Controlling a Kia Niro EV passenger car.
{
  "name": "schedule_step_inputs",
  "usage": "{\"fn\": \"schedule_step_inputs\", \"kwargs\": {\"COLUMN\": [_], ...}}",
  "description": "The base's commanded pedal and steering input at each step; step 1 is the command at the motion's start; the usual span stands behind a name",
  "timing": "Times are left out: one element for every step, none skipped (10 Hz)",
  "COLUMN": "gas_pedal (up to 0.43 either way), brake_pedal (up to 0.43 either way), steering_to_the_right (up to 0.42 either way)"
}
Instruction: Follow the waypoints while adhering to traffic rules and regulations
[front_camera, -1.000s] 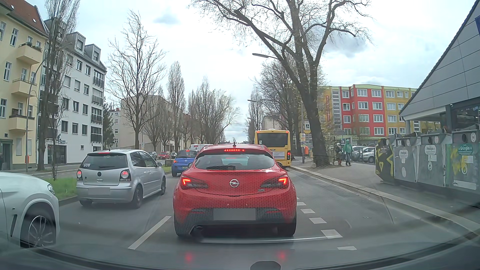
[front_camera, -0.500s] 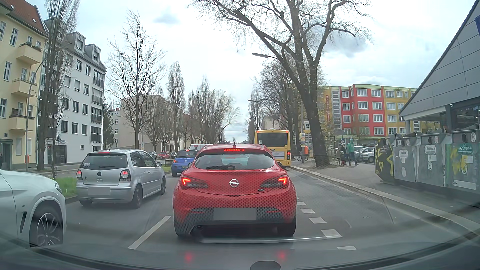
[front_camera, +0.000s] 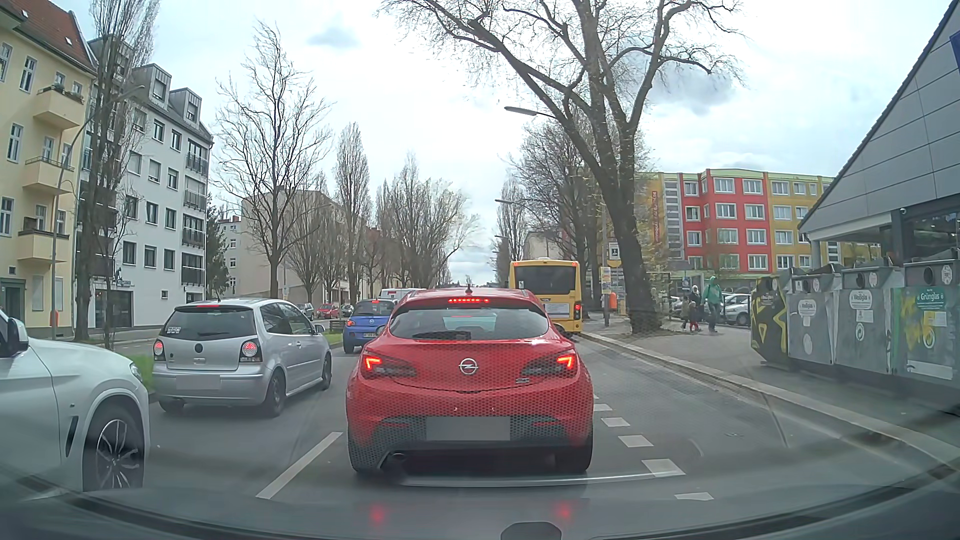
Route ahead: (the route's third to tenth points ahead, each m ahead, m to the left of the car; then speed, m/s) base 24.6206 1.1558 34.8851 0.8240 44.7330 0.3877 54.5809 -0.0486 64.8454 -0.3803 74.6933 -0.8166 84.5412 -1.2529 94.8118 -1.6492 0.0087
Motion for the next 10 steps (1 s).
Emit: {"fn": "schedule_step_inputs", "kwargs": {"gas_pedal": [0.000,0.000,0.000,0.000,0.000,0.000,0.000,0.000,0.000,0.000], "brake_pedal": [0.317,0.317,0.317,0.317,0.317,0.317,0.317,0.317,0.317,0.317], "steering_to_the_right": [-0.009,-0.009,-0.009,-0.009,-0.010,-0.009,-0.009,-0.009,-0.009,-0.009]}}
